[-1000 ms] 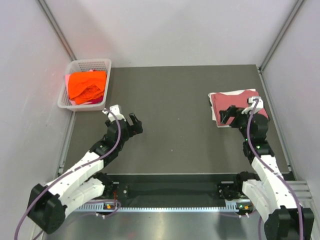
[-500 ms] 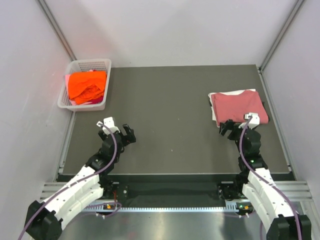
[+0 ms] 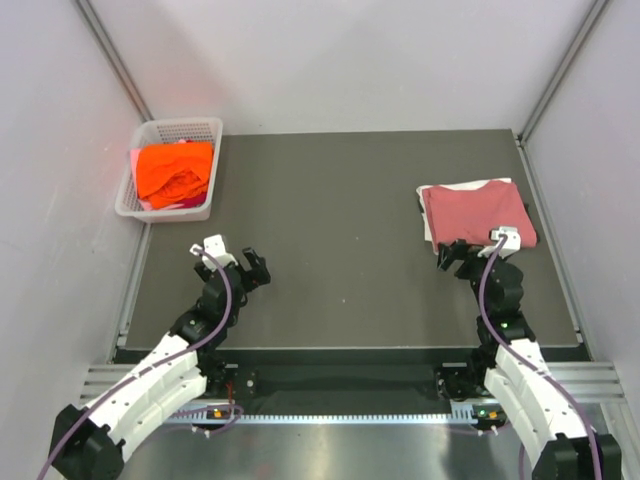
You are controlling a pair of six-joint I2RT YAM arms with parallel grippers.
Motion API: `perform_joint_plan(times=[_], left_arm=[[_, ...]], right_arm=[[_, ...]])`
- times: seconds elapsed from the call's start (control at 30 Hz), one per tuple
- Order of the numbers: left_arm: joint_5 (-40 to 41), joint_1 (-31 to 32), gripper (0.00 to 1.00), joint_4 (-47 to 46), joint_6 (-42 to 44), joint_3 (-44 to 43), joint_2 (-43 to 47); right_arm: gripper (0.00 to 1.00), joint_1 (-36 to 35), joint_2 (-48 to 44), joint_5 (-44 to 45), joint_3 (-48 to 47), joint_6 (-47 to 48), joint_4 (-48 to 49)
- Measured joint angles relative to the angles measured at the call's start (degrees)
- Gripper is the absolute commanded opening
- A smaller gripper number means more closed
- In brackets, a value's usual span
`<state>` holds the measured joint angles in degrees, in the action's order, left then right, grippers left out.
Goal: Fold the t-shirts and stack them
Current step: Reset both grippers
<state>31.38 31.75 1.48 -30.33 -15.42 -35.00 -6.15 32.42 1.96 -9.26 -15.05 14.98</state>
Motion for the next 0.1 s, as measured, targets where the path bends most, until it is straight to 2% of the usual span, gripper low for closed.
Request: perform_joint_plan(times=[0.1], left_arm=[[0.00,0.00,0.96,0.00,-0.07,0.20,0.02]], right_arm=[[1.00,0.00,-0.20,-0.15,0.00,-0.02,0.02]])
